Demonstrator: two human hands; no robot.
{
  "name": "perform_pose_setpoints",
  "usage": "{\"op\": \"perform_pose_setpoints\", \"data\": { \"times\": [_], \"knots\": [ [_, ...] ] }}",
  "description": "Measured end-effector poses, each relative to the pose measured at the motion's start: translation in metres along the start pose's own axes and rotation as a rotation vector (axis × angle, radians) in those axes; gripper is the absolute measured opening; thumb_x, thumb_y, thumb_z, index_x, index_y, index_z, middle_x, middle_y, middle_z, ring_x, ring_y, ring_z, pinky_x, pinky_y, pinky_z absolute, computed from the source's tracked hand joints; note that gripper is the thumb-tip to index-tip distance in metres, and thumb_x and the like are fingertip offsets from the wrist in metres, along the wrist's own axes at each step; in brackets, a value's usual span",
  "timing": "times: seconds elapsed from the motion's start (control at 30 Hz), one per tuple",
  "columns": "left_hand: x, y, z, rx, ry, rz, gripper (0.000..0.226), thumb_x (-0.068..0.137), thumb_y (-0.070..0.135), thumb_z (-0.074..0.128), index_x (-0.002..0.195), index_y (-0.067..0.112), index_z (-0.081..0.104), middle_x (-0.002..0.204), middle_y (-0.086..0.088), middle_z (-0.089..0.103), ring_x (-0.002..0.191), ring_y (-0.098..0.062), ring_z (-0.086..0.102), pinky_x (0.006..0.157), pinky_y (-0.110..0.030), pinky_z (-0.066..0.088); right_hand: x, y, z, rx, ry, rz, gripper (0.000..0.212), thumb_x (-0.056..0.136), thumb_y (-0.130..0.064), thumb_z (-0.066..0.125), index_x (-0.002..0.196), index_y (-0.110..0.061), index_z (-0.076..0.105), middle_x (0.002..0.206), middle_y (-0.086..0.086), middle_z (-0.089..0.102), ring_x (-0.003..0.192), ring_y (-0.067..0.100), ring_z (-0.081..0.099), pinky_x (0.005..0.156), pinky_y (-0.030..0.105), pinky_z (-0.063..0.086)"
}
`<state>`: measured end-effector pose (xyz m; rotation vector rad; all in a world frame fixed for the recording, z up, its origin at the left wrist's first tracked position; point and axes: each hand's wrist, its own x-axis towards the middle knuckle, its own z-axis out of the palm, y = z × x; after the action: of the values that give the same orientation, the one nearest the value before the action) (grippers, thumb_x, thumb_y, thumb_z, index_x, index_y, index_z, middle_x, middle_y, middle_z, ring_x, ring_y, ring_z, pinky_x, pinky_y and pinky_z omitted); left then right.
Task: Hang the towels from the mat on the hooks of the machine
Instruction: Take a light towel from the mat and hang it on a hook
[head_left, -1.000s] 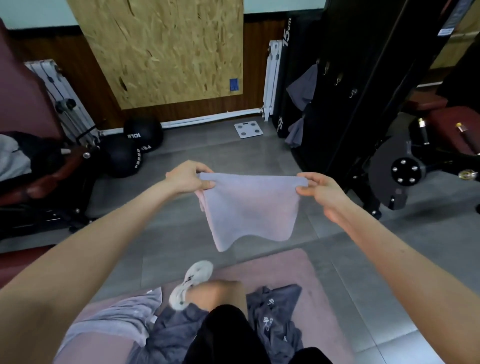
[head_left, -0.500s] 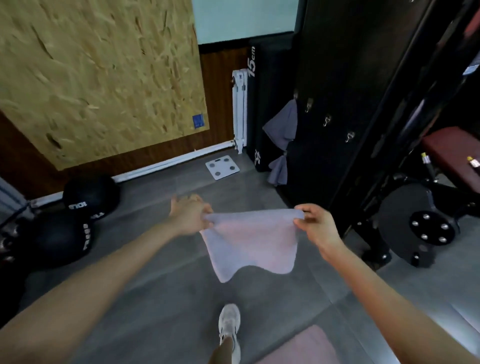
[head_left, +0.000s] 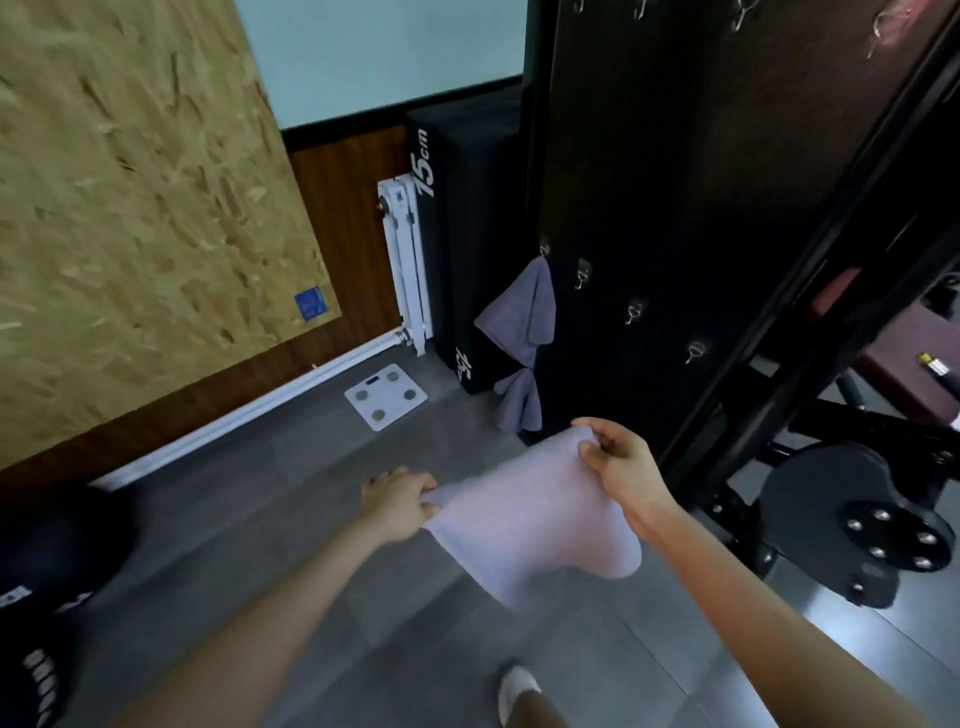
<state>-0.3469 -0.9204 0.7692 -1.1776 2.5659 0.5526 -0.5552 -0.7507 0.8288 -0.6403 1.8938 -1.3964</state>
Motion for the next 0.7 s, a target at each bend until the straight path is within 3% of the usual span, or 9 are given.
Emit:
{"op": "perform_pose_setpoints", "data": {
  "times": [0.1,0.3,0.4,0.47,0.57,0.63,0.7],
  "knots": [
    [0.051,0.004,-0.002,-0.054,-0.051,-0.002,0.029,0.09,0.037,0.051,0.115,0.022,0.054,0.115,-0.006,0.053,0.113,-0.026,0.05,0.091,-0.031,0.036,0.049,-0.008,0.003,-0.014,0.01,-0.01,0.036,0.091,0.001,0.049,0.087,-0.033,0.062,0.089,-0.004,0.063,0.082,0.009,0.057,0.078,0.023,0.046],
    [0.168,0.021,-0.028,-0.083,-0.239,0.015,0.031,0.078,0.039,0.063,0.105,0.024,0.059,0.103,0.003,0.056,0.105,-0.02,0.056,0.089,-0.031,0.044,0.16,-0.016,-0.002,-0.103,-0.024,-0.027,0.032,0.092,0.0,0.047,0.096,-0.029,0.06,0.095,-0.006,0.064,0.088,0.001,0.059,0.075,0.011,0.044],
    [0.226,0.037,-0.058,-0.096,-0.309,0.059,0.034,0.079,0.031,0.066,0.112,0.025,0.059,0.118,0.004,0.057,0.11,-0.017,0.054,0.092,-0.028,0.044,0.214,-0.013,-0.009,-0.202,-0.047,0.007,0.033,0.092,-0.007,0.046,0.102,-0.035,0.061,0.107,-0.004,0.063,0.103,0.009,0.059,0.089,0.022,0.045],
    [0.262,0.054,-0.082,-0.136,-0.224,0.136,0.034,0.085,0.024,0.063,0.118,0.022,0.058,0.124,0.004,0.055,0.115,-0.016,0.052,0.095,-0.026,0.041,0.247,-0.008,-0.007,-0.319,-0.083,0.013,0.033,0.092,-0.013,0.044,0.11,-0.035,0.061,0.111,-0.005,0.061,0.107,0.012,0.057,0.097,0.03,0.043],
    [0.313,0.085,-0.117,-0.365,-0.071,0.336,0.046,0.083,0.002,0.061,0.126,0.017,0.053,0.127,0.005,0.056,0.119,-0.012,0.05,0.092,-0.012,0.035,0.297,-0.008,-0.005,-0.467,-0.031,-0.025,0.035,0.087,-0.027,0.04,0.111,-0.041,0.06,0.105,-0.007,0.064,0.099,0.01,0.059,0.095,0.031,0.045],
    [0.344,0.103,-0.13,-0.483,-0.116,0.455,0.067,0.077,-0.009,0.059,0.133,0.023,0.045,0.127,0.012,0.055,0.121,-0.005,0.048,0.094,-0.007,0.034,0.326,-0.013,-0.009,-0.515,-0.124,-0.057,0.036,0.086,-0.024,0.042,0.109,-0.042,0.062,0.104,-0.008,0.065,0.097,0.008,0.06,0.093,0.031,0.046],
    [0.375,0.118,-0.135,-0.546,-0.217,0.533,0.076,0.076,-0.012,0.055,0.134,0.033,0.039,0.13,0.014,0.052,0.121,-0.001,0.047,0.098,-0.014,0.039,0.352,-0.02,-0.017,-0.513,-0.245,-0.045,0.038,0.084,-0.02,0.045,0.104,-0.048,0.062,0.106,-0.011,0.065,0.1,0.008,0.06,0.094,0.033,0.047]
  ]
}}
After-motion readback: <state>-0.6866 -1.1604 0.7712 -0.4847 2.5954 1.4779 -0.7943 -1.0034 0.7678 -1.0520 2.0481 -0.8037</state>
